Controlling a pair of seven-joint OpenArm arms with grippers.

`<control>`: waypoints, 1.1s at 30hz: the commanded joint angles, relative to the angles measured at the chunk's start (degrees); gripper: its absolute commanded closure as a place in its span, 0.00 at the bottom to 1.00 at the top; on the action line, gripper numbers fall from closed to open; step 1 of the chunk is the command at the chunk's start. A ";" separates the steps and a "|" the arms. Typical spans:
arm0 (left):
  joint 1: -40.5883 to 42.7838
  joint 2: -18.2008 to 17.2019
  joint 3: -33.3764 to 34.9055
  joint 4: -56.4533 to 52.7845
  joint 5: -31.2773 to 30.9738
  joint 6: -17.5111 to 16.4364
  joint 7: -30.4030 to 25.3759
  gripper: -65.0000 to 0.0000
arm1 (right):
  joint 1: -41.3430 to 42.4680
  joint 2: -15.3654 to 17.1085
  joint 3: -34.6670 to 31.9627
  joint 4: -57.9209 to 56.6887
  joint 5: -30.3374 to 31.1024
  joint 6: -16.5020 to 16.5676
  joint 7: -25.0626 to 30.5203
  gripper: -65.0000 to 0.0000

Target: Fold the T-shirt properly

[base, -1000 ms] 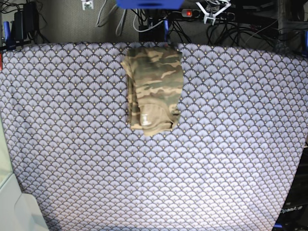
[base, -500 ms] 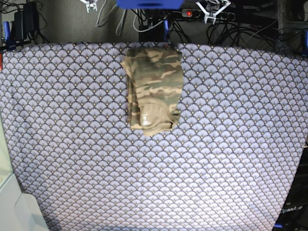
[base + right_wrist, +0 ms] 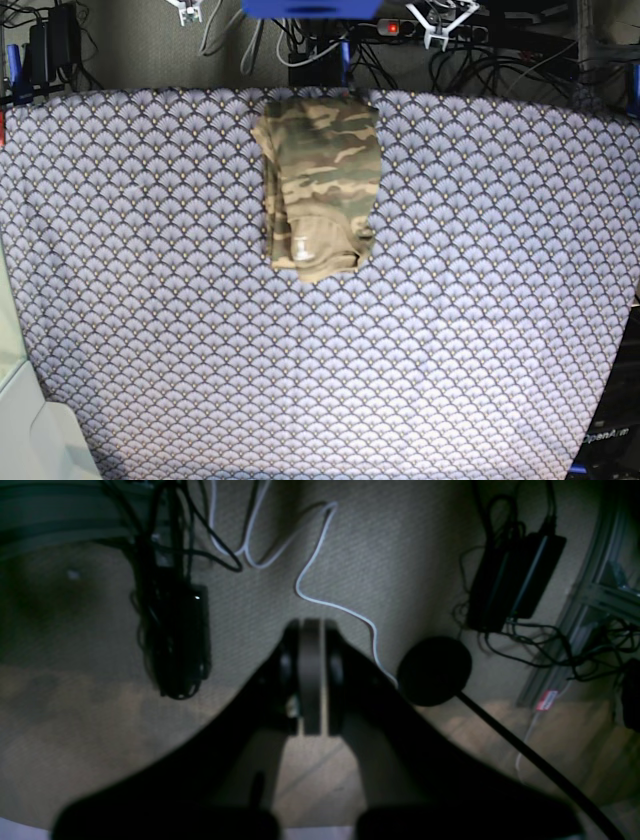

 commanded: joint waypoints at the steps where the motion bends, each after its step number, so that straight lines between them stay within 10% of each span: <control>1: 0.25 -0.44 0.14 0.14 0.04 0.10 -0.13 0.99 | -0.41 0.18 0.20 0.04 0.36 -0.18 0.47 1.00; 33: 0.69 -1.05 0.50 2.34 0.22 0.10 -2.07 0.99 | -0.85 -1.14 6.71 1.00 0.27 -0.18 5.57 1.00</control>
